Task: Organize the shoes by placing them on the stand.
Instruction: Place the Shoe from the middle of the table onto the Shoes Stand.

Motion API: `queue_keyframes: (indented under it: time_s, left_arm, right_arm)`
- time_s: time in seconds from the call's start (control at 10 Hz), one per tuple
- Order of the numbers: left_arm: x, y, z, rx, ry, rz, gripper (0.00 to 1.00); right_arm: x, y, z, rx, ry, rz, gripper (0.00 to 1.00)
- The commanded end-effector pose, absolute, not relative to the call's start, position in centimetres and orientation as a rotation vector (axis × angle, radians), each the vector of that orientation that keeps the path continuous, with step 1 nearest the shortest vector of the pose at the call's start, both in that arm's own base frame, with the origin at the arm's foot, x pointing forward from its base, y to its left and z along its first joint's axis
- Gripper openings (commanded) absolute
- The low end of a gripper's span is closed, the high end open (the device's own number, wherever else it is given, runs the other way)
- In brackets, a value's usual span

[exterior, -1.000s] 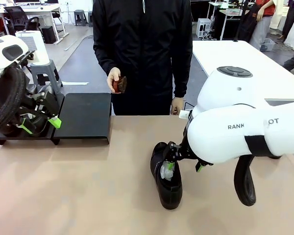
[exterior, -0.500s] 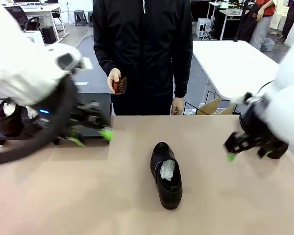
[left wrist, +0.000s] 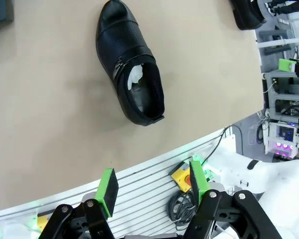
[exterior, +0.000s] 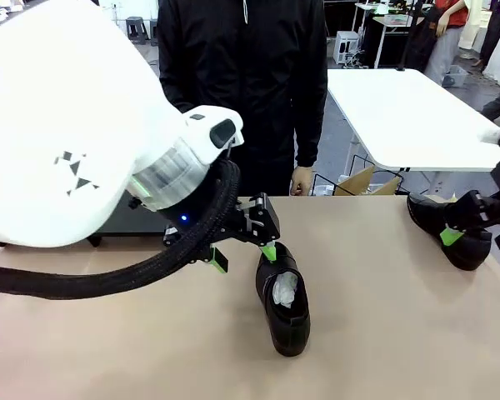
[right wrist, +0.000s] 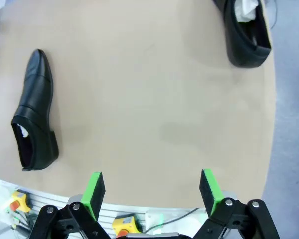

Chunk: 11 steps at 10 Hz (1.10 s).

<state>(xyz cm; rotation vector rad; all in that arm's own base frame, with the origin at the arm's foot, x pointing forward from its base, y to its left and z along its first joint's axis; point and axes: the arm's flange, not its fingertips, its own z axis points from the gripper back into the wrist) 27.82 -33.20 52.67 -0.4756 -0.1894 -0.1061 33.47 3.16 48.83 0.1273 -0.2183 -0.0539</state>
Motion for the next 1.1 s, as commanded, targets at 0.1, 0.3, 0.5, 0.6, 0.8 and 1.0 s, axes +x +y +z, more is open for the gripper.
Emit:
queue_keyframes:
  time_s: [0.1,0.3,0.5,0.6,0.8,1.0]
  left_arm:
    - [28.2,-39.3,51.2,-0.436,-0.261,-0.054,0.76]
    - [29.9,-43.9,48.4,-0.375,-0.212,-0.078,0.76]
    - [30.8,-46.7,46.0,-0.291,-0.196,-0.115,0.76]
    - [31.0,-47.9,44.5,-0.231,-0.192,-0.124,0.76]
    - [31.4,-49.5,42.4,-0.183,-0.201,-0.153,0.76]
    - [31.8,-50.7,41.3,-0.208,-0.186,-0.171,0.76]
  right_arm:
    - [33.6,4.6,48.4,0.113,-0.206,-0.030,1.00]
    - [33.6,4.6,48.4,0.113,-0.206,-0.030,1.00]
    - [33.6,4.6,48.4,0.113,-0.206,-0.030,1.00]
    - [33.6,4.6,48.4,0.113,-0.206,-0.030,1.00]
    - [33.6,4.6,48.4,0.113,-0.206,-0.030,1.00]
    - [33.6,4.6,48.4,0.113,-0.206,-0.030,1.00]
